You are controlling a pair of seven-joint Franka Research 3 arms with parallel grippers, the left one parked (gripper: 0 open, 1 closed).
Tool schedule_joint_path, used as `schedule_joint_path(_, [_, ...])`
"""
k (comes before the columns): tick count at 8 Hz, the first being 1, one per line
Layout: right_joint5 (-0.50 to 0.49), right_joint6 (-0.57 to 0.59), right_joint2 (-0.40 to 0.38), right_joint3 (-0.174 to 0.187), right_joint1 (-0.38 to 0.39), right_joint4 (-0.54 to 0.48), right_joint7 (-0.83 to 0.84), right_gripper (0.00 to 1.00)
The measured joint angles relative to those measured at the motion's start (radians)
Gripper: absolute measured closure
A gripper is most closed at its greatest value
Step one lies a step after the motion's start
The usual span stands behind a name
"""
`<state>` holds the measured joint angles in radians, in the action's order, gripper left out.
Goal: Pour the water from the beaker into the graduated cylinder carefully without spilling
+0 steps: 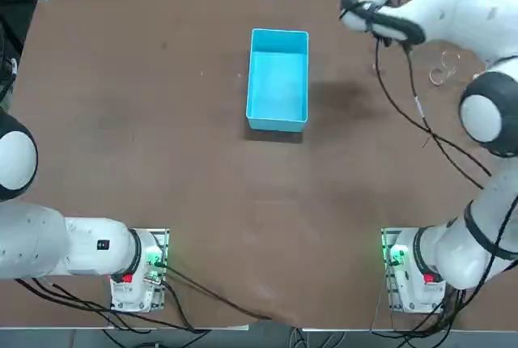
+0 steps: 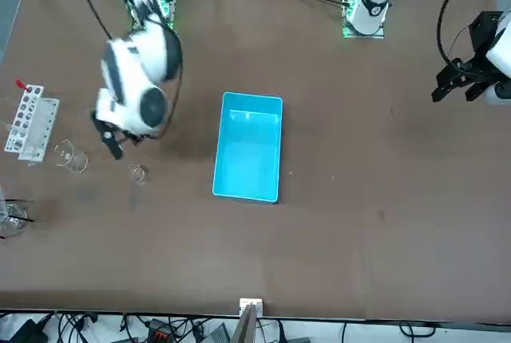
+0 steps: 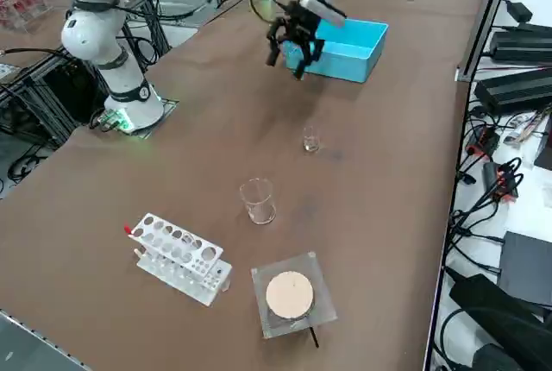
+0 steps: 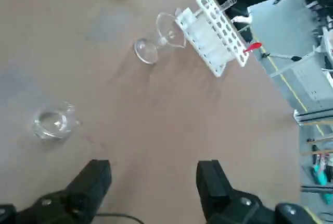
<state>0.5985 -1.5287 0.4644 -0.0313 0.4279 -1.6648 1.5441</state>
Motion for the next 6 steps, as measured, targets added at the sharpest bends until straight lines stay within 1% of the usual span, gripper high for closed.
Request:
schedule_joint_path(2, [0.114,-0.108,0.128,0.000,0.052,0.004,0.290,0.01])
schedule_joint_path(3, [0.172,-0.134,0.188,0.000,0.062,0.014,0.418,0.01])
schedule_joint_path(4, [0.221,-0.144,0.247,0.002,0.063,0.038,0.526,0.01])
schedule_joint_path(6, [0.283,-0.149,0.342,0.007,0.061,0.107,0.672,0.01])
